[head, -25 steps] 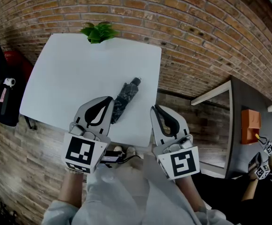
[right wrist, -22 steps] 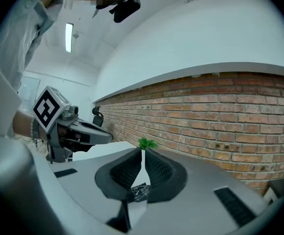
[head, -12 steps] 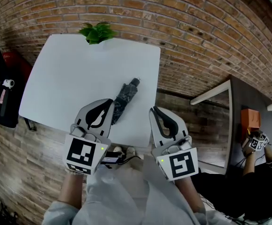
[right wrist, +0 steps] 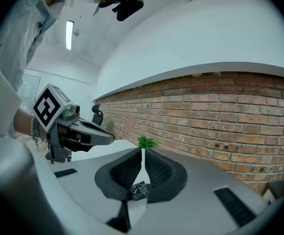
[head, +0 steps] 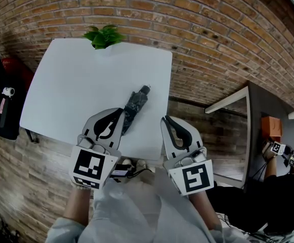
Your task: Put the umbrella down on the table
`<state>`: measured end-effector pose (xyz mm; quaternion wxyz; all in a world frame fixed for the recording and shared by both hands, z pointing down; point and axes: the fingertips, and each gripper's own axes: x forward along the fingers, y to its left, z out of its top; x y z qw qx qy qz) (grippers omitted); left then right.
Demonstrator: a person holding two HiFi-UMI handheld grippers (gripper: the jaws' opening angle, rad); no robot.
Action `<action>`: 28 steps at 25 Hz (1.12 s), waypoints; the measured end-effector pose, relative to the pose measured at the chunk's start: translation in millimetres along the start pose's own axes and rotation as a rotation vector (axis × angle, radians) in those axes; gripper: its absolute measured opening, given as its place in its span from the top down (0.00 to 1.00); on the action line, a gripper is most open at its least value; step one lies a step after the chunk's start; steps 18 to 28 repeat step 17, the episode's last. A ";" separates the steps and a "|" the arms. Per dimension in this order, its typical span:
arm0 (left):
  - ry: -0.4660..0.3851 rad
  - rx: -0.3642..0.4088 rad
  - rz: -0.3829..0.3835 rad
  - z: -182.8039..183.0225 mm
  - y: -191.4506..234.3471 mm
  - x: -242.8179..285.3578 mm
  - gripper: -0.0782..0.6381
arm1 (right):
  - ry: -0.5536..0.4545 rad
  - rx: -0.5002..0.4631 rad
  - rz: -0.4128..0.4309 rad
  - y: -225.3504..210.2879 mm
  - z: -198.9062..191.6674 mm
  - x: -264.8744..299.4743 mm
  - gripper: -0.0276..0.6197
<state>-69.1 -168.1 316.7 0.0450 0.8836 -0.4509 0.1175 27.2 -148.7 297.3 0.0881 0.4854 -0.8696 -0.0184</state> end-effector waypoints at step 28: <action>0.027 -0.002 -0.005 -5.5 -2.1 2.6 0.87 | 0.005 -0.002 0.010 -1.4 -1.4 1.5 0.88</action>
